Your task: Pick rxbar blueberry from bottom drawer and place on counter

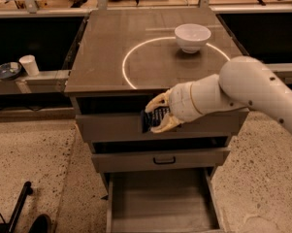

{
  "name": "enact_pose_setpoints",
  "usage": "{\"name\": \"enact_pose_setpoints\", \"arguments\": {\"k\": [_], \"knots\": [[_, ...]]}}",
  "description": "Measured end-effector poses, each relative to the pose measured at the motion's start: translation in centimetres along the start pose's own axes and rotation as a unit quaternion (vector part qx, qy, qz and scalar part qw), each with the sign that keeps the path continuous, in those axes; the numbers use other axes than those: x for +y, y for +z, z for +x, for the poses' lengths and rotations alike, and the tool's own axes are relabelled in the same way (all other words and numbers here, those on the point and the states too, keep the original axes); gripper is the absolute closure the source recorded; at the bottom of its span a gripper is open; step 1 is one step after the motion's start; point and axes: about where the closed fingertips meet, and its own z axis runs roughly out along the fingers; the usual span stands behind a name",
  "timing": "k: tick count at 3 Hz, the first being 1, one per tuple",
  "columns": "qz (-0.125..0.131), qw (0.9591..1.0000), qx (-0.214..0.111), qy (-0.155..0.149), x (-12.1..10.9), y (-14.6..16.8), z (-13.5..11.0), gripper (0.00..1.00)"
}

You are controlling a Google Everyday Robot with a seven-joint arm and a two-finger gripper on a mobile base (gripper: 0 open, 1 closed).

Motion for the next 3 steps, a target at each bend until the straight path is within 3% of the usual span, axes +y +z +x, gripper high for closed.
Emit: {"name": "enact_pose_setpoints", "arguments": {"k": [1,2,3], "knots": [[0.04,0.9976,0.024,0.052,-5.4,-2.1,1.0,1.0],[0.076,0.9912,0.047,0.098,-10.3,-4.4,2.1,1.0],[0.126,0.9782,0.023,0.164,-15.0,-7.8,4.0,1.0]]}}
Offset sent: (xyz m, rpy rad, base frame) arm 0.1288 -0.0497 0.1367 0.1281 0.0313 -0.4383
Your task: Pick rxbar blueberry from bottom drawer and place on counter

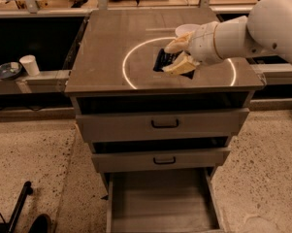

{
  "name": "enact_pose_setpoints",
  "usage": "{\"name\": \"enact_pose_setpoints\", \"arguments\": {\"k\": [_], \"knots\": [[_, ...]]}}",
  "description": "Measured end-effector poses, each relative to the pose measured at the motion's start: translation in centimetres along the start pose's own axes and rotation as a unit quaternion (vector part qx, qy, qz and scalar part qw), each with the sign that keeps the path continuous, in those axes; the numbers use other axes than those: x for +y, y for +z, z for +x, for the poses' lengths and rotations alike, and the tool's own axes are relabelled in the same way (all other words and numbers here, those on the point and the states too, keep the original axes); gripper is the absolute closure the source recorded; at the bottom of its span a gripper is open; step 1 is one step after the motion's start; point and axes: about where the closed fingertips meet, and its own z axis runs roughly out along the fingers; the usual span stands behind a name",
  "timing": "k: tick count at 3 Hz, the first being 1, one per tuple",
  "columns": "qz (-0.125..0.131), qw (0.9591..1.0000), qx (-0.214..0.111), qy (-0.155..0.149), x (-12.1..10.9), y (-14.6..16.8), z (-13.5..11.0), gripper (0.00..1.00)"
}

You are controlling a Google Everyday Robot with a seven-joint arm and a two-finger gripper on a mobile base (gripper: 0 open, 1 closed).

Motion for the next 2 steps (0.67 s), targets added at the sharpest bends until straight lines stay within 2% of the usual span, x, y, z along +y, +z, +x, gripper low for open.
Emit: {"name": "enact_pose_setpoints", "arguments": {"k": [1,2], "knots": [[0.0,1.0,0.0,0.0,0.0,0.0,0.0,1.0],[0.007,0.9998,-0.003,0.018,-0.09,0.27,0.37,1.0]]}}
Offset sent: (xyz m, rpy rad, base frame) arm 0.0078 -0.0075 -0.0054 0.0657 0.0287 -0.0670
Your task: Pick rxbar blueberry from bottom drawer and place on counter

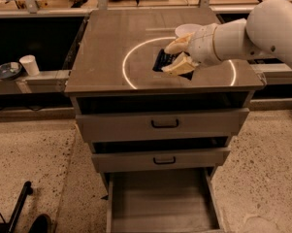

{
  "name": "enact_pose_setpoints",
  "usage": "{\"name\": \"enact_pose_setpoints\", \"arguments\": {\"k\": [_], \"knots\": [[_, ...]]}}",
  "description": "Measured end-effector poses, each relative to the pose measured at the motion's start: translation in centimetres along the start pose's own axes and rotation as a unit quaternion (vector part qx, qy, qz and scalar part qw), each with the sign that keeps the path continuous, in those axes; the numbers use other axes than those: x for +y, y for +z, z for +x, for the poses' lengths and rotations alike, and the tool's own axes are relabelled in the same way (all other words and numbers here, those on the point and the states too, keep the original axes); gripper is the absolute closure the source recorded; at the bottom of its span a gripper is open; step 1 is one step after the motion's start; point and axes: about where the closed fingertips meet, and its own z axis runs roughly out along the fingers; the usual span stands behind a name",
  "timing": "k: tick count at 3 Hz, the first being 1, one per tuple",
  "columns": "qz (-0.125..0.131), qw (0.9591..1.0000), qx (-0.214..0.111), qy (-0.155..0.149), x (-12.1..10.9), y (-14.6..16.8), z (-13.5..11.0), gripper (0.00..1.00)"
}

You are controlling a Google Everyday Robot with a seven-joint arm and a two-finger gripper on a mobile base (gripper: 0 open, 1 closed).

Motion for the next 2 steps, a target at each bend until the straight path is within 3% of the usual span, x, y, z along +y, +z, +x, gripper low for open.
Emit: {"name": "enact_pose_setpoints", "arguments": {"k": [1,2], "knots": [[0.053,0.9974,0.012,0.048,-2.4,-1.4,1.8,1.0],[0.125,0.9854,0.033,0.11,-5.8,-4.0,3.4,1.0]]}}
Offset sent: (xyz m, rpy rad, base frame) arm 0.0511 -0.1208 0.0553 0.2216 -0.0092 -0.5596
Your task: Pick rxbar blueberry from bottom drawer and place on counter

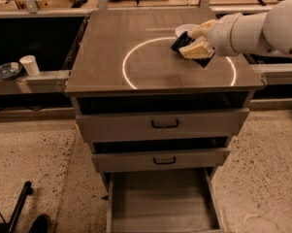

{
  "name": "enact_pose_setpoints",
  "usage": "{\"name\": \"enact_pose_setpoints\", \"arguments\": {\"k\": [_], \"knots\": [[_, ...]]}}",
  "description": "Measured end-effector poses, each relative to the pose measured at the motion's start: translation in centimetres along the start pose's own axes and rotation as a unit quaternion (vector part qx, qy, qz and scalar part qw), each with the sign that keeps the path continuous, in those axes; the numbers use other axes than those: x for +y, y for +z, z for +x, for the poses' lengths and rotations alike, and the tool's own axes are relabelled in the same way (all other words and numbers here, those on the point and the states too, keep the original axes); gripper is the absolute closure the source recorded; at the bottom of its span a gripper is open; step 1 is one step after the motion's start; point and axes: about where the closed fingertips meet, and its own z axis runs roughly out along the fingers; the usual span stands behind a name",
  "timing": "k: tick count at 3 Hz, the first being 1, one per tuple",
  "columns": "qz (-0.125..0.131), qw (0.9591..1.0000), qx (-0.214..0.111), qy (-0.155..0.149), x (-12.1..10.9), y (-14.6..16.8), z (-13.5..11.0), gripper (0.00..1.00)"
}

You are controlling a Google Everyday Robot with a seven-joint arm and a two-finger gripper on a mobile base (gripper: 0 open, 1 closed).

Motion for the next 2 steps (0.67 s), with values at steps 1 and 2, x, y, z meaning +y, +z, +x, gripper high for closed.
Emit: {"name": "enact_pose_setpoints", "arguments": {"k": [1,2], "knots": [[0.039,0.9976,0.04,0.042,-3.0,-0.9,1.2,1.0],[0.063,0.9913,0.085,0.078,-5.1,-1.6,3.2,1.0]]}}
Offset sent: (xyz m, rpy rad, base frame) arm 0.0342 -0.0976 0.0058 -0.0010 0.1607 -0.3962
